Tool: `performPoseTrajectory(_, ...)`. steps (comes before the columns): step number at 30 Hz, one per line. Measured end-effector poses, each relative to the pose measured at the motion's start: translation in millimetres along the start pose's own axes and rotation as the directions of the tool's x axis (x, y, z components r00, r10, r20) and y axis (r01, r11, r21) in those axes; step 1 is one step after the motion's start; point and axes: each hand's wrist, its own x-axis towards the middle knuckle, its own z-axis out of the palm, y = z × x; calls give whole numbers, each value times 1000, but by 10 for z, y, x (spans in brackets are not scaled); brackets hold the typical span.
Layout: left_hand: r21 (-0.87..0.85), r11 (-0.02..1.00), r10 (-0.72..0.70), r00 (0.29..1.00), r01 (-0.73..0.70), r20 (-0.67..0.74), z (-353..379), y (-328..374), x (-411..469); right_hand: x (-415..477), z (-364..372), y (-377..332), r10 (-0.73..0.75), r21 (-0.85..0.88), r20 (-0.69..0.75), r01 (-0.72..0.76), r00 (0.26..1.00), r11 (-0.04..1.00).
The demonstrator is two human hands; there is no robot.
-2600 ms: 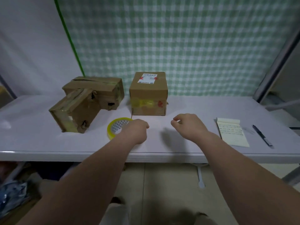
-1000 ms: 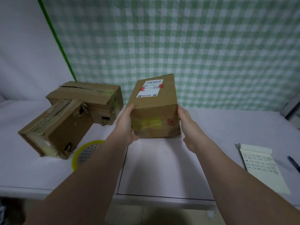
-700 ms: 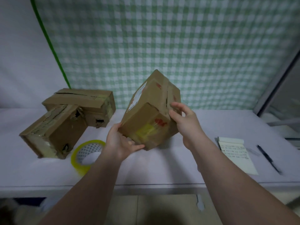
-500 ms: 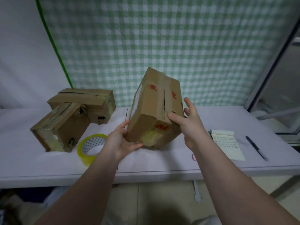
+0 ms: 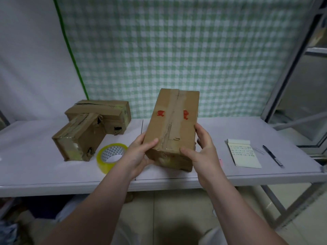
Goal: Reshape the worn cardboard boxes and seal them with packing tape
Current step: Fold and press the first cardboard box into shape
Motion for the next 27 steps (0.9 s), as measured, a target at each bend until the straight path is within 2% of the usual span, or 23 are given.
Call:
performPoseTrajectory(3,42,998,52,999,-52,-9,-17,21,-23,-18,2,8,7,47,23,-8,1000,999)
performPoseTrajectory(7,332,929,192,980,-162,-59,-10,30,-62,-33,54,19,48,132,65,-56,997,990)
performPoseTrajectory(9,454,874,231,970,-172,-78,-19,11,-44,-34,98,20,58,151,91,-71,994,986)
performPoseTrajectory(14,691,714,248,964,-115,-95,-11,-8,-32,-30,226,18,56,151,157,-80,986,985)
performPoseTrajectory(19,789,614,240,953,-3,-183,25,-19,-29,-12,308,22,67,117,229,-96,971,988)
performPoseTrajectory(22,757,653,266,938,-4,-224,33,-47,-9,0,314,18,81,121,275,-118,958,986)
performPoseTrajectory(24,730,683,306,920,-33,-245,36,-52,13,31,286,20,86,136,253,-123,964,983)
performPoseTrajectory(27,608,791,266,934,-70,-239,2,-13,27,116,186,43,108,141,30,-111,994,984)
